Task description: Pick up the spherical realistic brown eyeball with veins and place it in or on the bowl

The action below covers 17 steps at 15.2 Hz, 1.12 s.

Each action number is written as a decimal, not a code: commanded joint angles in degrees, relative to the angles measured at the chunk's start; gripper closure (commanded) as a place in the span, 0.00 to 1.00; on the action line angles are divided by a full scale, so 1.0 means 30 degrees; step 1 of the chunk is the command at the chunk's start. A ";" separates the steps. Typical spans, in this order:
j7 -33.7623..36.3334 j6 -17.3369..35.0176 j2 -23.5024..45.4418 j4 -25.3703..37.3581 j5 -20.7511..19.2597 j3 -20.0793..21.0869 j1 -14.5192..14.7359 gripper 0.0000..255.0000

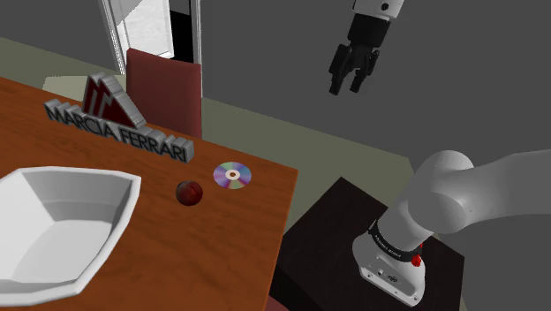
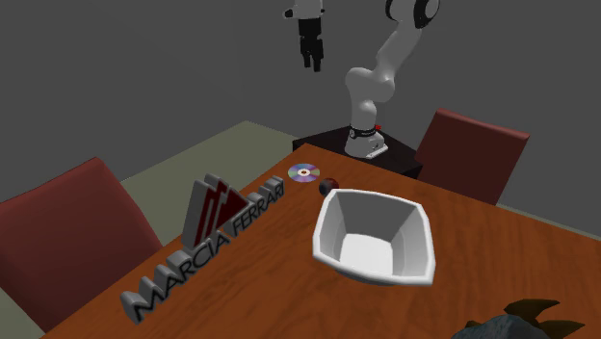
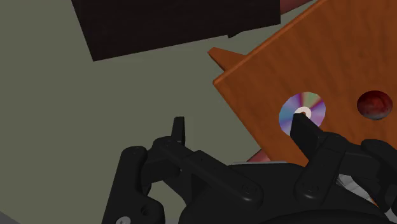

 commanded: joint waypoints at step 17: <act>0.4558 0.8106 0.5535 -0.1443 0.3564 0.4980 0.1942 0.00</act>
